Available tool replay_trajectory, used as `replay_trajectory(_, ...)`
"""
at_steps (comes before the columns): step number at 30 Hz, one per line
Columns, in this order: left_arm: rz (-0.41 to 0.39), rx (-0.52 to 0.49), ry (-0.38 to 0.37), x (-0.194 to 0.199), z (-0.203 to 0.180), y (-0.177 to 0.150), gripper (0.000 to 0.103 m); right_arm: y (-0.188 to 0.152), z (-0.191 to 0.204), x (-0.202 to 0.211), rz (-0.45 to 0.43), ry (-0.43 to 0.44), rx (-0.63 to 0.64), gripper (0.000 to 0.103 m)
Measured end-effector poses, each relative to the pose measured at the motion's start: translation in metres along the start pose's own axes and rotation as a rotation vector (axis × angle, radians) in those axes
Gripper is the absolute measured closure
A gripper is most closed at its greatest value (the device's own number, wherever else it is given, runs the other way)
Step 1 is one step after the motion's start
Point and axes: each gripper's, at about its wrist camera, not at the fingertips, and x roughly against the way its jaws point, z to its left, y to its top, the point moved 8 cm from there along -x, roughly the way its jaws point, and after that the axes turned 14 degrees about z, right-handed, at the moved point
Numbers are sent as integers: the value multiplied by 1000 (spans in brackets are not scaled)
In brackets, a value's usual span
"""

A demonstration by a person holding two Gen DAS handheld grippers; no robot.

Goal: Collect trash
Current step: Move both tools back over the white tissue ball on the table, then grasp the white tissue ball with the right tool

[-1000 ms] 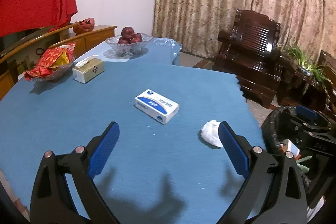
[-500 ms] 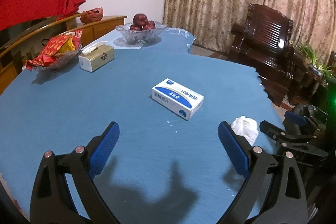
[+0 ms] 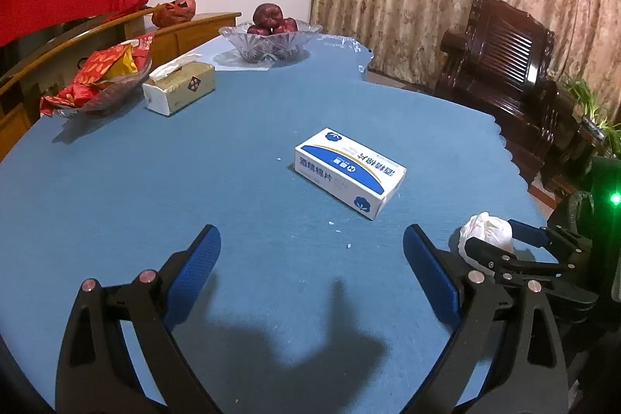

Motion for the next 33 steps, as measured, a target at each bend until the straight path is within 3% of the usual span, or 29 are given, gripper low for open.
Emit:
replay_trajectory(2, 8, -3, -3, -6, -3, 2, 11, -1, 5, -1, 8, 18, 20, 43)
replay_trajectory(4, 12, -5, -10, -10, -7, 4, 11, -1, 11, -3, 17, 43, 41, 60)
replay_trajectory(7, 18, -14, -18, -17, -15, 8, 11, -1, 16, -2, 20, 77, 61, 69)
replay_trajectory(20, 82, -18, -20, -65, -40, 29, 10, 30, -12, 9, -48, 60, 26, 70)
replay_trajectory(33, 155, 47, 40, -91, -15, 28, 11, 36, -14, -5, -39, 68, 21, 70)
